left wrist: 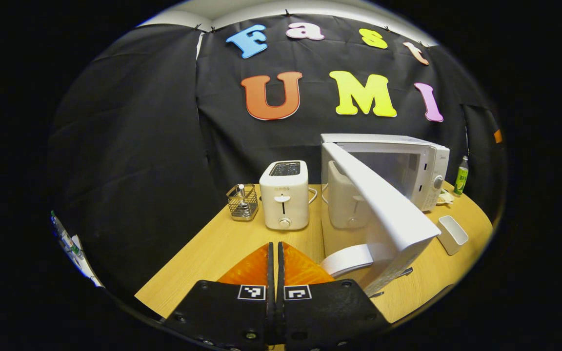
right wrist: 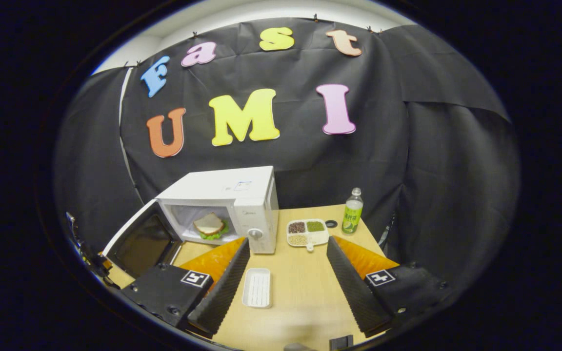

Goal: Open the microwave oven with the left hand, put the food in, and close the microwave oven.

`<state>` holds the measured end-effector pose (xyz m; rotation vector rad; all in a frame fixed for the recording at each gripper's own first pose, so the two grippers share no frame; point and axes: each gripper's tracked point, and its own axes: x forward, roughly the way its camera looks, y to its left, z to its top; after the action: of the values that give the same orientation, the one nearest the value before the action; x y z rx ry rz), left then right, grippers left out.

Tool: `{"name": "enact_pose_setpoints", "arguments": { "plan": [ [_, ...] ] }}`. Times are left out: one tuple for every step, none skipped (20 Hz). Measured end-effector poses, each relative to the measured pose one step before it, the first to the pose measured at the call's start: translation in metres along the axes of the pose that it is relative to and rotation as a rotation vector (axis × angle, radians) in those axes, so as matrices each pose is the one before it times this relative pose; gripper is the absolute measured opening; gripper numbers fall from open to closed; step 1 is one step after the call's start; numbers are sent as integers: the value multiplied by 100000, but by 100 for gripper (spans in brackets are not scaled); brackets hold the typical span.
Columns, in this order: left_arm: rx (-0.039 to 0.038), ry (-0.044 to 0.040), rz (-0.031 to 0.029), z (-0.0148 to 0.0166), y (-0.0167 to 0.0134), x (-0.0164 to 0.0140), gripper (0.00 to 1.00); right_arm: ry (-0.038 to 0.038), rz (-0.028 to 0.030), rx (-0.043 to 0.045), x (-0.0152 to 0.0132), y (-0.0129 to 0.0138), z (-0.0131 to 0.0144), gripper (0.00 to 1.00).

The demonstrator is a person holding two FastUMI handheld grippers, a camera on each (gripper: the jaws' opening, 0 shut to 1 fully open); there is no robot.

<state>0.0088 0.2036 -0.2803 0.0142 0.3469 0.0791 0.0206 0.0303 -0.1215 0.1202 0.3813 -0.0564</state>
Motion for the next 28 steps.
{"name": "enact_pose_setpoints", "arguments": {
  "plan": [
    [237,-142,-652,25,-500,-79,0,489,228,-2,-32,-48,-108,100],
    [248,-93,-876,31,-657,-17,0,467,222,-32,82,-13,-56,100],
    [414,-585,-1018,172,-701,-73,0,194,211,-178,5,-37,6,100],
    [572,-171,-968,-23,-714,-7,0,-263,115,-449,-84,-168,185,100],
    [841,-265,-1080,-46,-744,-93,0,15,-83,-392,-14,-154,141,92],
    [939,-274,-1342,36,-768,-14,0,-188,-175,94,24,-267,54,100],
    [772,-49,-1761,-2,-917,77,0,-284,97,279,-63,-49,200,92],
    [653,-286,-1861,138,-1064,11,0,-106,126,-111,-155,-37,80,92],
    [810,-235,-1733,15,-955,103,0,-133,-114,-466,-180,-111,44,92],
    [1046,74,-1407,45,-881,162,0,-73,-102,-589,-59,-172,-26,92],
    [693,187,-1317,1,-909,85,0,143,-248,-589,-130,-153,-4,92],
    [198,-654,-1637,104,-724,122,0,38,-326,-246,-110,-259,35,92],
    [-216,-83,-1925,150,-940,194,0,-31,-174,96,-147,-186,16,100],
    [-171,-275,-1828,200,-901,380,0,91,-376,150,-159,-197,-33,100],
    [53,-458,-1604,271,-1017,366,0,117,-285,94,-148,-222,-96,100],
    [339,-431,-1737,185,-969,481,0,-13,289,236,-91,-157,-47,100],
    [247,-147,-1902,193,-883,315,0,188,-15,617,-156,-225,-73,100],
    [314,-261,-1515,125,-780,249,0,423,-372,415,-36,-375,-138,100],
    [549,-419,-1448,312,-767,106,0,218,-598,346,-98,-336,-67,92],
    [398,-220,-1436,124,-727,226,0,-34,-686,221,-55,-433,-58,92],
    [239,-213,-1476,254,-644,420,0,-27,-564,41,-134,-385,18,100],
    [159,-157,-1384,116,-752,370,0,40,-679,-128,-86,-388,54,100],
    [206,-61,-1180,127,-487,285,0,-38,-620,-75,-74,-401,24,92],
    [204,-66,-1207,165,-698,420,0,5,-713,97,0,-428,-15,100],
    [343,-127,-1104,147,-481,522,0,-63,-468,381,-89,-368,91,100],
    [419,-239,-993,229,-580,398,0,-105,-721,272,18,-451,58,100],
    [427,-162,-822,217,-456,525,0,70,-641,49,32,-471,84,100],
    [308,56,-694,61,-415,630,0,197,-529,-85,39,-365,-28,100]
  ]
}}
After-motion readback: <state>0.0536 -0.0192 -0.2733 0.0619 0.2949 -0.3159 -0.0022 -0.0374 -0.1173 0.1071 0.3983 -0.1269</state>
